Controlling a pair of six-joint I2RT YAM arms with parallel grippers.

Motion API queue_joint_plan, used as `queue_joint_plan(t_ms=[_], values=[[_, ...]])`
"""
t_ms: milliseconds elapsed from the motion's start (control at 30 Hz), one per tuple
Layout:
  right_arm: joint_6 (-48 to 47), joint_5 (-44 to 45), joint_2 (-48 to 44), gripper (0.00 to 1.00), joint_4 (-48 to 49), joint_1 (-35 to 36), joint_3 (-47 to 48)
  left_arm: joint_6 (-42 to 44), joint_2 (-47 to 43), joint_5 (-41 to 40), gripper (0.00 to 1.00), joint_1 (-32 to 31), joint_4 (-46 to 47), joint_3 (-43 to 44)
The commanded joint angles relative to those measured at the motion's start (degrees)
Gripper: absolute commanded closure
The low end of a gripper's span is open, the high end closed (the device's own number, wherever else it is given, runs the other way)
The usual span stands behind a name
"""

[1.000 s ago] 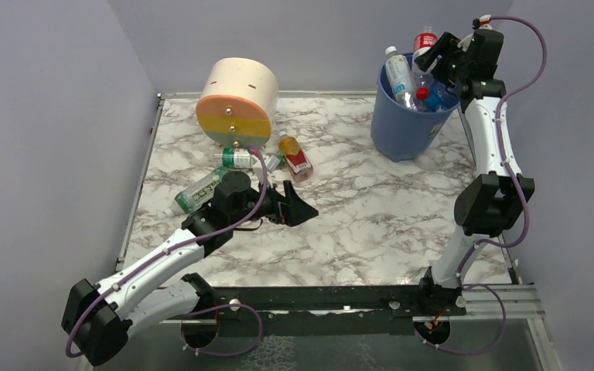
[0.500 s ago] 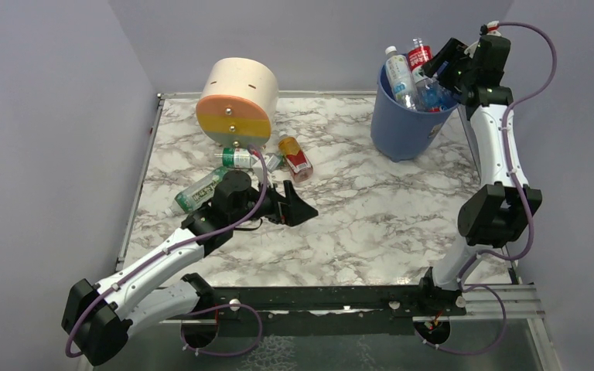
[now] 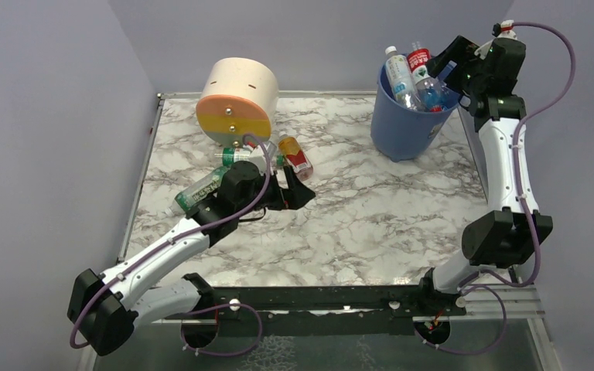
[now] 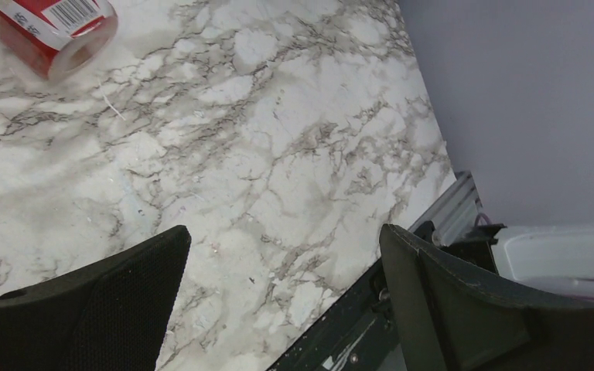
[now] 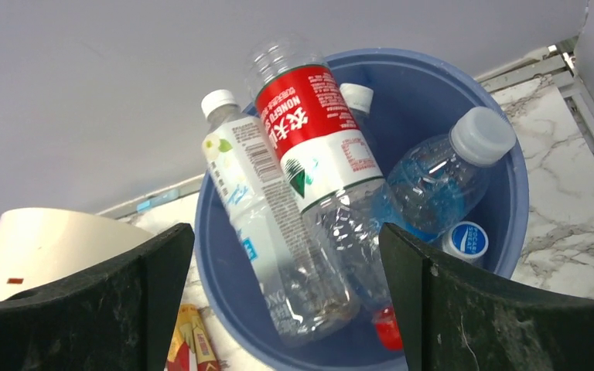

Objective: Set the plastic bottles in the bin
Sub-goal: Place the plastic bottle in the trash bin, then pick up the plastic bottle at the center of the board.

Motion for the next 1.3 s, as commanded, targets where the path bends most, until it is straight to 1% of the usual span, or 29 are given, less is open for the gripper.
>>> queue_joint_plan(t_ms=[0,233,400,567,700,867,1067,1267], values=[[-0.6,-1.9,-4.8,0.08,0.0,2.2,-2.4,-0.1,3.5,-8.4,0.01,0.1,-0.1,2.8],[-3.6,2.8,-9.5,0.08,-0.6,14.6,-6.9,-0.1,13.3,-14.6,0.01,0.5,0.1,6.4],[-4.7,3.9,-12.4,0.08,-0.6,20.0,-11.3,0.0,19.7,-13.9,0.01,2.9,3.4,7.7],[-6.1,3.1,-12.9,0.09,-0.6,26.1,-14.0,1.5,21.6,-14.0,0.01,5.3,3.8,9.3],[-6.8,0.4,-11.0,0.09,0.7,29.6,-16.0,2.5,19.3,-11.0,0.01,9.8,3.5,8.3],[-7.8,-0.9,-7.2,0.09,2.6,32.4,-17.7,3.9,12.8,-7.7,0.01,15.0,2.7,5.2],[-8.8,-1.2,-1.0,0.09,4.1,35.1,-17.4,5.1,6.6,-7.2,0.01,17.6,-1.4,3.8],[-10.4,0.1,6.3,0.09,4.8,38.2,-15.7,4.4,-0.2,-4.4,0.01,20.8,-2.6,1.0]])
